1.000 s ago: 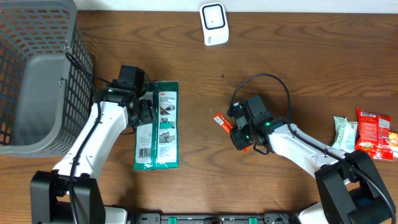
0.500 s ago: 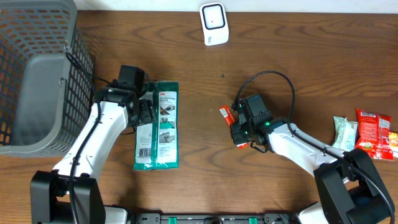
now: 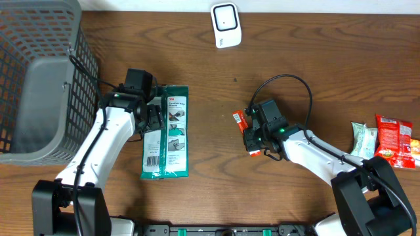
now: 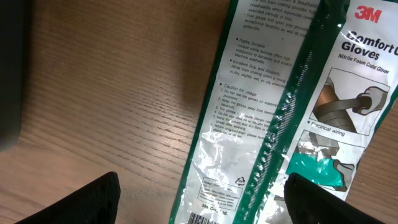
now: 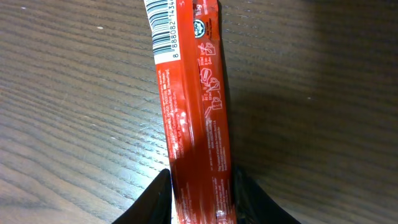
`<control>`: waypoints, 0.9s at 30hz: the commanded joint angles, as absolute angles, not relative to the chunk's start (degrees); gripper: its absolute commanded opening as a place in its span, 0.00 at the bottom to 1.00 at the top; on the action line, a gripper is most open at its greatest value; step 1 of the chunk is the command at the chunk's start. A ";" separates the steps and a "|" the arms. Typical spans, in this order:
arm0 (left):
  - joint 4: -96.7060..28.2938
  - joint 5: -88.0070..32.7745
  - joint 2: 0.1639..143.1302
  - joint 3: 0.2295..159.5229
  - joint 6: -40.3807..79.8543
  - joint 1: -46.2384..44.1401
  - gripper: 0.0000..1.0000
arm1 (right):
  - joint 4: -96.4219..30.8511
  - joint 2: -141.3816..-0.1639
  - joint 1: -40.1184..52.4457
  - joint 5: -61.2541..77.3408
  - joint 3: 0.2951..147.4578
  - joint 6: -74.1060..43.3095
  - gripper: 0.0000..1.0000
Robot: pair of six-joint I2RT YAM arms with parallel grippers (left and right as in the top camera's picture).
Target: Scan the item barcode
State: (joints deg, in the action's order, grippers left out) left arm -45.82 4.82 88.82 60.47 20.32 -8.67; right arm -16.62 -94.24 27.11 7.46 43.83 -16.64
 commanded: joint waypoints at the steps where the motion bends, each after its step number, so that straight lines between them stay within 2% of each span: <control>1: -45.82 5.15 88.40 61.32 20.03 -8.32 0.85 | -16.10 -94.83 27.09 6.72 44.03 -19.66 0.25; 11: -45.82 5.15 88.40 61.32 20.03 -8.32 0.85 | -11.97 -94.83 27.11 7.18 44.03 -26.35 0.23; 16: -45.82 5.15 88.40 61.30 20.03 -8.32 0.85 | -12.10 -94.80 27.09 7.14 44.03 -25.52 0.32; 20: -45.82 5.15 88.40 61.32 20.03 -8.32 0.85 | -14.09 -92.77 27.05 7.09 44.91 -23.94 0.34; 24: -45.82 5.15 88.40 61.30 20.03 -8.32 0.85 | -21.39 -87.68 27.18 4.69 48.99 -20.49 0.36; 26: -45.82 5.15 88.40 61.30 20.05 -8.32 0.85 | -24.14 -85.43 27.31 4.45 50.48 -19.29 0.40; 27: -45.82 5.15 88.40 61.32 20.03 -8.32 0.85 | -25.08 -84.23 27.49 4.51 50.94 -18.70 0.46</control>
State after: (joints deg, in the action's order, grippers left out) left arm -45.82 4.82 88.82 60.47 20.32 -8.67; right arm -23.83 -88.79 27.11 5.98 47.40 -22.15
